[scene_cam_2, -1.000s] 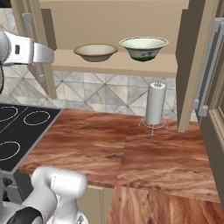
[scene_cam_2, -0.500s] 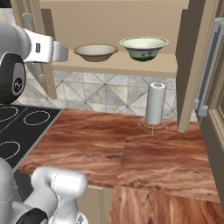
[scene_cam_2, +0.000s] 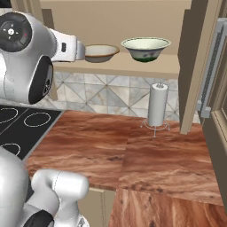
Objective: Move the bowls from the cabinet to the plates on the dining table.
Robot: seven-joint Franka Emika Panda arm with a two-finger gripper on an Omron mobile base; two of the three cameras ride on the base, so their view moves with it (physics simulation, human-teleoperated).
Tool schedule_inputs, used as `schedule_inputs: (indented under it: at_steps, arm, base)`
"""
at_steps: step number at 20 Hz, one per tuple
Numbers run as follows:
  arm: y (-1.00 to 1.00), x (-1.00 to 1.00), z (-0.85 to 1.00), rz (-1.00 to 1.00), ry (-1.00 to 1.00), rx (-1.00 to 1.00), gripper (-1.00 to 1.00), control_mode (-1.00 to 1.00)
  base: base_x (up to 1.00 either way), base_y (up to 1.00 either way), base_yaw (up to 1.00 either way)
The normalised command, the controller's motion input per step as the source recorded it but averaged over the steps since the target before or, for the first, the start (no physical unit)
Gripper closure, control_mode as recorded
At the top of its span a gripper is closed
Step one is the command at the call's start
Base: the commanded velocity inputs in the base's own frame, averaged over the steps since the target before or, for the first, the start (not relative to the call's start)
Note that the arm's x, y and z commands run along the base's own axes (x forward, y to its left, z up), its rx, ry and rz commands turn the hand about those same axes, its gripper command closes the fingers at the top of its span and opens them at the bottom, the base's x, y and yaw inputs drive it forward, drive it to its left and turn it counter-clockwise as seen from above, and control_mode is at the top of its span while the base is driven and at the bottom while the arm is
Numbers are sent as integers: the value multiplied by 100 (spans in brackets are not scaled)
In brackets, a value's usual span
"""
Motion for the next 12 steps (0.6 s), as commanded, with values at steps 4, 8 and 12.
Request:
schedule_inputs:
  at_steps: [4,8,12]
  arm:
    - [-1,9,-1,18,2,12,-100,-100]
    - [2,15,-7,21,5,13,-100,-100]
    - [0,18,-7,17,5,12,-100,-100]
  base:
    - [0,0,0]
    - [0,0,0]
    - [0,0,0]
